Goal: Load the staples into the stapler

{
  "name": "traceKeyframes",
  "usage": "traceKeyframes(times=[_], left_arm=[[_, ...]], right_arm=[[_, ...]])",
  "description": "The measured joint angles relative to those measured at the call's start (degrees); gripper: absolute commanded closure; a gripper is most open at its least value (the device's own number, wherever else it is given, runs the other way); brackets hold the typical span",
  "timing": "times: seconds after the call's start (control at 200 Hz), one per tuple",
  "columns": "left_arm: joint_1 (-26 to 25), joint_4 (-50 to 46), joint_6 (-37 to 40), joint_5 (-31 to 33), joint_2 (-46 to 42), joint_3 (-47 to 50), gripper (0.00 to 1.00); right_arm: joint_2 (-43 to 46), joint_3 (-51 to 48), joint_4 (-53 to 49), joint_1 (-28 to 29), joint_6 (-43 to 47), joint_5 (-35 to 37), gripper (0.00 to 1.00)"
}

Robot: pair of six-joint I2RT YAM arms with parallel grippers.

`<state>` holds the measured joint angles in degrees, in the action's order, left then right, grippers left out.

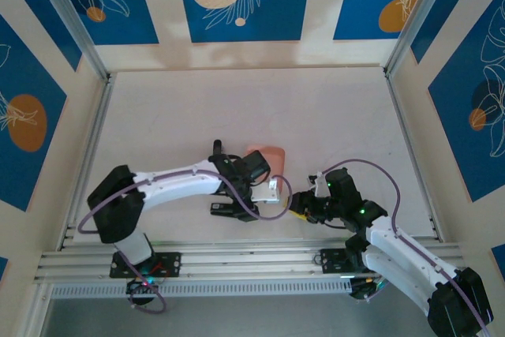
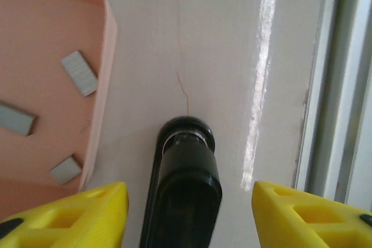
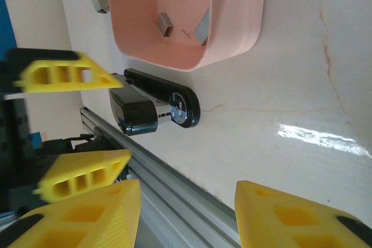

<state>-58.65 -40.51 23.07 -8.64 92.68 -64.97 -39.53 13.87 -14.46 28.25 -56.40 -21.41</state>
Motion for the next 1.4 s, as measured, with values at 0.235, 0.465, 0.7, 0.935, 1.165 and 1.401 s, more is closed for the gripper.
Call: traceKeyframes(times=[0.235, 0.465, 0.7, 0.935, 1.165, 1.401], left_arm=[[3.39, 5.77, 3.91, 1.46, -13.73, 9.73, 0.22], [5.79, 11.02, 9.03, 1.51, -13.62, 17.68, 0.22], [5.95, 15.15, 12.07, 0.44, -8.22, 17.62, 0.34], [6.01, 14.12, 13.55, -3.06, -3.89, 17.25, 0.55], [6.05, 11.54, 11.89, -4.09, -4.81, 15.89, 0.77], [6.45, 9.6, 2.69, -3.34, -14.84, 16.7, 0.81]], right_arm=[[0.0, 0.28, -0.26, 0.0, 0.68, 0.42, 0.44], [0.0, 1.22, -1.27, 0.0, 0.9, 0.63, 0.43], [0.0, 1.25, -1.51, 0.0, 1.14, 1.07, 0.43], [0.0, 1.25, -1.77, -0.02, 1.51, 1.14, 0.43], [0.0, 1.25, -1.95, -0.46, 1.97, 1.49, 0.43], [-0.02, 1.88, -2.54, -0.76, 2.56, 1.49, 0.43]])
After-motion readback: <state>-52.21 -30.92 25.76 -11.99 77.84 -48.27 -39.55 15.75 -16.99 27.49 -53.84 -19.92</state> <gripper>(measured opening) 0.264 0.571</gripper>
